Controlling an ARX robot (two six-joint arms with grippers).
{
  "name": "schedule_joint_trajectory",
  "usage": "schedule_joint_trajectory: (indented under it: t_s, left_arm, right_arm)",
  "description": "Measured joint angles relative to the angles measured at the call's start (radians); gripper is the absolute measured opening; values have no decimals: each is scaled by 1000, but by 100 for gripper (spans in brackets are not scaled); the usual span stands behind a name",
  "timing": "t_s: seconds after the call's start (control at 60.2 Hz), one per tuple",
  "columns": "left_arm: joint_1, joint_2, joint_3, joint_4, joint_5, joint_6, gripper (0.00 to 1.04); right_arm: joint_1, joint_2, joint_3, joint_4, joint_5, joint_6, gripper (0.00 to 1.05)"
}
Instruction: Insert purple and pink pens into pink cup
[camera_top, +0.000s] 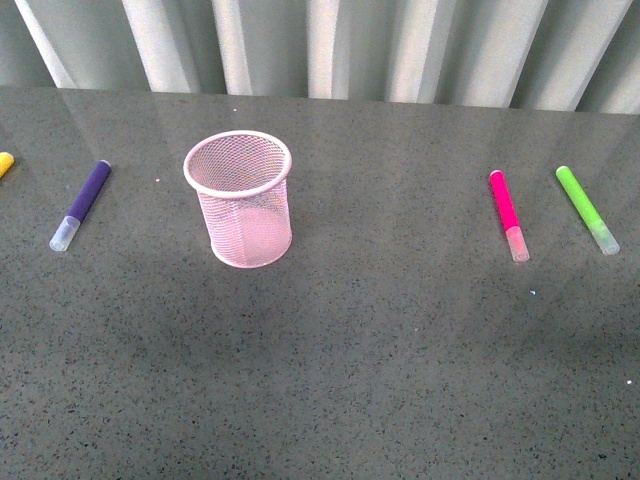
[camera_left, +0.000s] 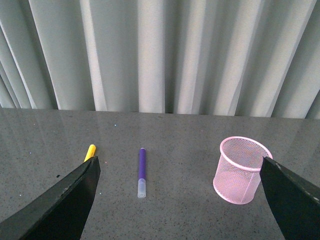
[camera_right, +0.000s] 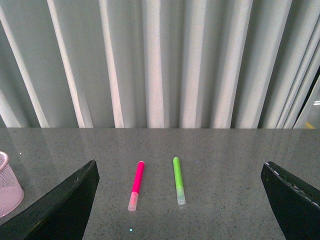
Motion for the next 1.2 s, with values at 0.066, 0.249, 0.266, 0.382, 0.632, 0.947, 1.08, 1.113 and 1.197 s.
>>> schedule_joint_trajectory:
  t_s: [0.066,0.249,0.266,0.382,0.632,0.947,1.08,1.113,1.197]
  left_arm:
    - [0,0,0,0,0,0,98]
    - [-10,124,85,-226,-79,-127,98]
    - [-3,160,100,-265,-77,-149,98]
    - [53,285,115,-314,-13,-262,98]
    - [183,714,315,-134,142,-310,98]
    - [149,1230,628,-133,169,-229,98]
    - [129,1427,749,-134,186,-160,98]
    - [127,1469,772,-134,188,-147,98]
    - [124,1563,828,-146,222,-111,98]
  right_arm:
    - [0,0,0,0,0,0,98]
    - [0,0,0,0,0,0,98]
    - [0,0,0,0,0,0,98]
    - [0,0,0,0,0,0,98]
    - [0,0,0,0,0,0,98]
    - [0,0,0,0,0,0,98]
    - [0,0,0,0,0,0,98]
    - [0,0,0,0,0,0,98]
    - [0,0,0,0,0,0,98]
